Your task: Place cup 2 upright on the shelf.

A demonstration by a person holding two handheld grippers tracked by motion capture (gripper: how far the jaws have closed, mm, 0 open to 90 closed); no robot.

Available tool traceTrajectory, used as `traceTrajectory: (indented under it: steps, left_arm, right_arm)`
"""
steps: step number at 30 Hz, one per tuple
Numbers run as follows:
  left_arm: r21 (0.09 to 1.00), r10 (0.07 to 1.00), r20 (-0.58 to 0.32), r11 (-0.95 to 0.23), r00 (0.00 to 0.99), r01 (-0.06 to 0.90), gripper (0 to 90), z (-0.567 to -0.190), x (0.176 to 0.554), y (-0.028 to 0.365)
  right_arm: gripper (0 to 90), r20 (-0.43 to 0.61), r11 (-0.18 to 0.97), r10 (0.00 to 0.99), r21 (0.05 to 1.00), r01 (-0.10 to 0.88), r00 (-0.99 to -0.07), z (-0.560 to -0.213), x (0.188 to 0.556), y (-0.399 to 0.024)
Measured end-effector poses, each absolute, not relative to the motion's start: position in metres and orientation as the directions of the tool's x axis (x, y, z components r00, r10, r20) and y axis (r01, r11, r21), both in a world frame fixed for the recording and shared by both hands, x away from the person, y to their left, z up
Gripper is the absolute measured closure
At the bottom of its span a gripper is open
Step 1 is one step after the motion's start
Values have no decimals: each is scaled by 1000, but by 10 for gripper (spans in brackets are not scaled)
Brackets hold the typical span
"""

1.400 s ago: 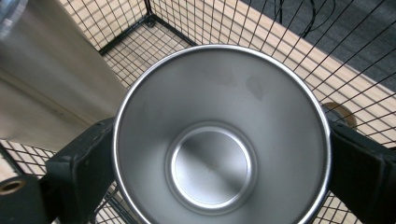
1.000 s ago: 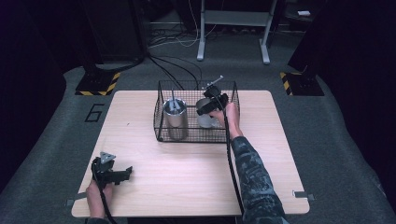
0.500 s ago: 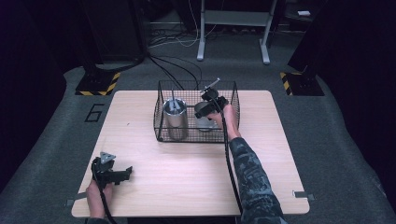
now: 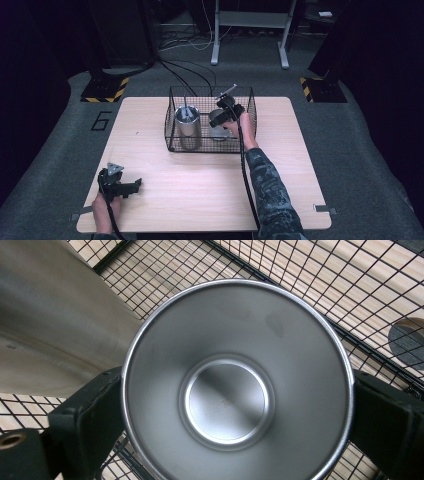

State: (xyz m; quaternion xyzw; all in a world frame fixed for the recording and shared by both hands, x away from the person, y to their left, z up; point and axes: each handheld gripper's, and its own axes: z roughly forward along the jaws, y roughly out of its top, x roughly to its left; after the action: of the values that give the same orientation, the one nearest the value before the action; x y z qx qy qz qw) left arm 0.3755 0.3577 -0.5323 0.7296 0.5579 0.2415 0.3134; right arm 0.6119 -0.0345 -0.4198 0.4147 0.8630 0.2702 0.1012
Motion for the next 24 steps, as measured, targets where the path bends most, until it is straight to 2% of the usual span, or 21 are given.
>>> traceTrajectory:
  steps: [3, 6, 13, 24]
  left_arm:
    - [727, 965, 1, -180, 262, 663, 5, -532, 376, 358]
    - [727, 965, 0, -179, 261, 663, 5, -532, 376, 358]
    - [726, 965, -1, -179, 262, 663, 5, -532, 376, 358]
    - [727, 965, 0, -181, 263, 662, 5, -532, 376, 357]
  right_arm:
    - [46, 44, 512, 771, 549, 660, -635, -420, 611, -33]
    - [0, 53, 507, 773, 547, 666, -632, -419, 611, -33]
    - [0, 48, 484, 781, 583, 652, -623, -401, 600, -39]
    - [0, -1, 509, 727, 672, 538, -687, -356, 549, -54]
